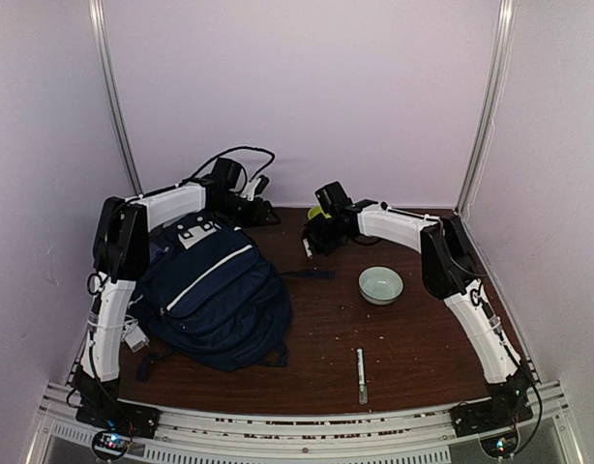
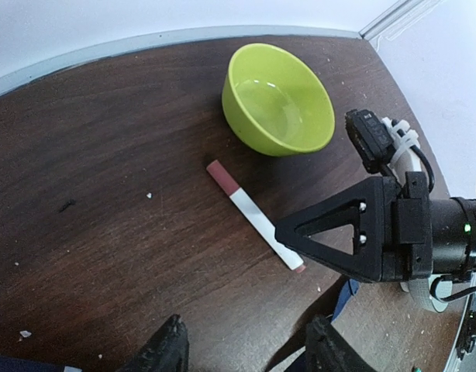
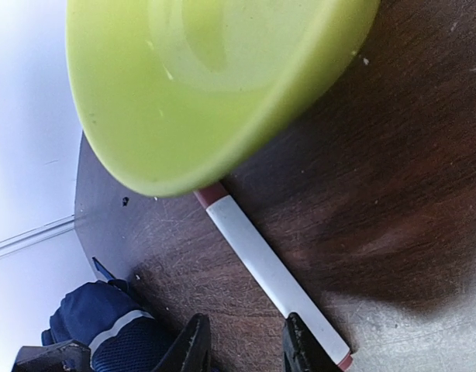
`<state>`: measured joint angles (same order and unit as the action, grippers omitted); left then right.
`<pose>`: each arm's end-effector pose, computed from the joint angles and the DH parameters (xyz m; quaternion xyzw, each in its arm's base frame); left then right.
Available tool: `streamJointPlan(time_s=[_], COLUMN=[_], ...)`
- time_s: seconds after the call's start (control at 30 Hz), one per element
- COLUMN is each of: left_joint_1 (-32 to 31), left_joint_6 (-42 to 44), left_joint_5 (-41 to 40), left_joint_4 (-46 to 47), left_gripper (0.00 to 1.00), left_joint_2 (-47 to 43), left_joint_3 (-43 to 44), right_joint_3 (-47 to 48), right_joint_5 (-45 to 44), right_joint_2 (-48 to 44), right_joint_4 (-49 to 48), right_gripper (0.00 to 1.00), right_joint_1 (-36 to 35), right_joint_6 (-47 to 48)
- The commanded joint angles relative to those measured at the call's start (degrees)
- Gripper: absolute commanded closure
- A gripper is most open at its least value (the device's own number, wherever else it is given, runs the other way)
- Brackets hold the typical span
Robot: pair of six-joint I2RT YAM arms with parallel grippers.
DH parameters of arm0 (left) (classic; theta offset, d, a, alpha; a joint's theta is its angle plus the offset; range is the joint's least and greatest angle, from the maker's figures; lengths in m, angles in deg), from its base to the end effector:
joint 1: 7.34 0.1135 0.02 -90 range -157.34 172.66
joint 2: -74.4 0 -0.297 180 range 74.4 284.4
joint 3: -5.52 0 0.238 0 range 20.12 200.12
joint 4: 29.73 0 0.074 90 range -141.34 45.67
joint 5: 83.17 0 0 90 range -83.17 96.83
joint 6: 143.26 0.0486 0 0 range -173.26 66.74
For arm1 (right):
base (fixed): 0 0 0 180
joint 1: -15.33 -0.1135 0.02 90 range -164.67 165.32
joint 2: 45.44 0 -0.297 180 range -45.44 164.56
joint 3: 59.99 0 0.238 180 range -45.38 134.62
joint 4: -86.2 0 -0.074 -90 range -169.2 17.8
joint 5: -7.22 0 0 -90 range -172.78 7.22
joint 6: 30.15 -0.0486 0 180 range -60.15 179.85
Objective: Pack the student bag
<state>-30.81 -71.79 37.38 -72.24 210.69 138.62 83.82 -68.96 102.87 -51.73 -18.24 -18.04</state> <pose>0.4976 -0.2430 0.2226 0.1377 0.8884 -0.3581 0.2521 0.4879 0.3377 0.1628 0.3067 0.8710 0.3665 0.1145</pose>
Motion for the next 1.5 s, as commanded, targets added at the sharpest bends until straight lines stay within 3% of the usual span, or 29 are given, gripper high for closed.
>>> streamJointPlan(time_s=[0.0,0.23,0.37,0.5,0.6,0.7,0.93,1.13,1.3,1.47], left_joint_1=[0.6,0.8,0.7,0.7,0.9,0.9,0.5,-0.6,-0.8,-0.9], left_joint_6=[1.5,2.2,2.7,3.1,4.1,5.7,7.0,8.5,8.1,7.7], left_joint_5=[0.4,0.4,0.7,1.1,0.9,0.1,-1.9,-5.2,-4.6,-4.9], left_joint_4=[2.0,1.5,1.3,1.2,-0.1,-2.4,-3.9,-5.2,-5.0,-4.1], left_gripper=[0.45,0.45,0.45,0.45,0.45,0.45,0.45,0.45,0.45,0.45], left_joint_2=[-3.3,-3.5,-3.5,-3.6,-3.7,-4.2,-4.1,-4.8,-6.0,-7.4], left_joint_3=[-0.9,-0.9,-1.5,-2.1,-2.0,-2.1,-0.8,0.8,0.8,-1.9], right_joint_3=[-1.9,-1.8,5.0,2.5,4.3,6.1,5.4,5.7,4.1,-2.2], right_joint_5=[0.9,2.0,1.9,2.6,-3.5,-5.0,-8.2,-4.3,2.2,1.6], right_joint_2=[-0.2,-1.8,-2.3,-5.9,-6.4,-5.3,-5.8,-6.3,-9.5,-13.5], right_joint_4=[1.3,2.8,7.9,6.4,10.8,13.3,15.6,13.8,7.9,1.2], right_gripper=[0.66,0.67,0.71,0.72,0.72,0.68,0.57,0.53,0.63,0.68], right_joint_1=[0.2,0.6,1.3,1.1,0.4,0.2,0.1,0.2,3.6,8.6], right_joint_6=[-1.3,3.1,13.7,22.6,32.7,40.3,47.9,47.9,42.9,32.8])
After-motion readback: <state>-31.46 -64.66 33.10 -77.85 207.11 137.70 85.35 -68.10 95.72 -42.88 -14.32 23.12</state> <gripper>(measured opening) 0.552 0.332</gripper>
